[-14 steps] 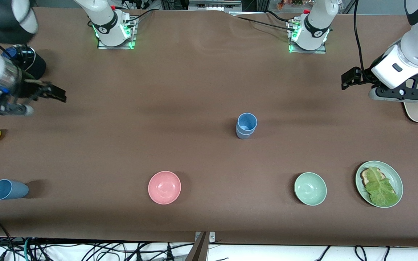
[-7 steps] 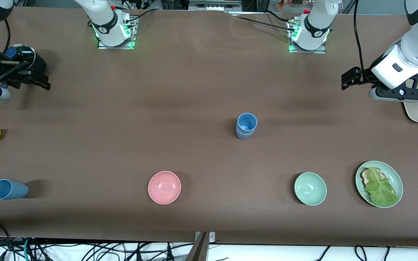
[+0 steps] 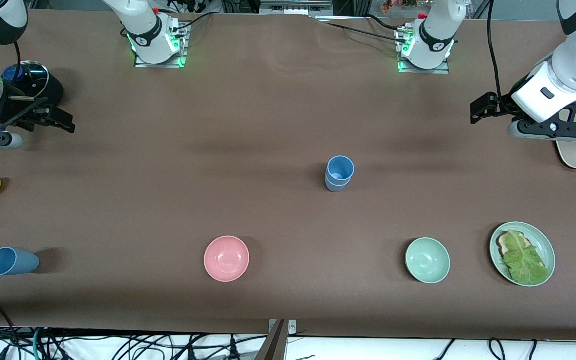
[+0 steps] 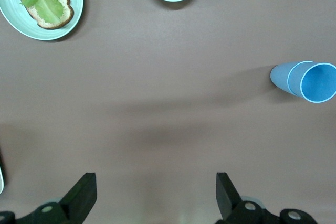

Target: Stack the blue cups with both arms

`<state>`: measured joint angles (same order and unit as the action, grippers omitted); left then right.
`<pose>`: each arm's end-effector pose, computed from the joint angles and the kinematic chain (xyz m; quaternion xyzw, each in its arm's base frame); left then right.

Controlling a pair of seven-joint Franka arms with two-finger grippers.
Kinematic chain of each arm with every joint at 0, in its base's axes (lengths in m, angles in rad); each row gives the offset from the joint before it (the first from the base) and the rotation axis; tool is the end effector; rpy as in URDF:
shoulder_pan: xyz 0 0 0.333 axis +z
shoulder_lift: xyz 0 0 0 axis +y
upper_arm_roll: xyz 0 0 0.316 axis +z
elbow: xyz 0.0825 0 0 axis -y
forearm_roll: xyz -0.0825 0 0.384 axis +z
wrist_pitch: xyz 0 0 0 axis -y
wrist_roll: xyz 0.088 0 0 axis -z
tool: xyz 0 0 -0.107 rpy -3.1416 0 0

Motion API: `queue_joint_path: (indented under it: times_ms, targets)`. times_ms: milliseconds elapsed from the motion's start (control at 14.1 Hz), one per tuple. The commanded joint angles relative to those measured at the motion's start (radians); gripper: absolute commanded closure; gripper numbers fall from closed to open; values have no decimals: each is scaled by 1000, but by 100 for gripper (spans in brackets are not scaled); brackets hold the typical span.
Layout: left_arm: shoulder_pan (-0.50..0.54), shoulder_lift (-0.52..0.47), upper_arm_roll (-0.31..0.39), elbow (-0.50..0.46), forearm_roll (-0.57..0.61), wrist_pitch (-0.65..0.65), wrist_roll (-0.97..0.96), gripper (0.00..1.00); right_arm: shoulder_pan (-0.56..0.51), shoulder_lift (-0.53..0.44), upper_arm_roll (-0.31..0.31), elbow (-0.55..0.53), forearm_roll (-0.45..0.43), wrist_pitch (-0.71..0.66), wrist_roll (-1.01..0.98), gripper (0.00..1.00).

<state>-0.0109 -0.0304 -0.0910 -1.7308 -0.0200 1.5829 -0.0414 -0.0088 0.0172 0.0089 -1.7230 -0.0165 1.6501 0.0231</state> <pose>0.5361 -0.0576 0.5669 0.9978 -0.0294 -0.0592 0.0044 0.5584 -0.0016 0.5496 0.9989 -0.0105 -0.0449 0.0086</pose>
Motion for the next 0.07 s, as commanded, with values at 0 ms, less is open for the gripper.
queue_joint_path:
  times_ms: [0]
  targets:
    - [0,3,2,13,-9,-12,18,0,-8,10,13,26,6,-4,5,0]
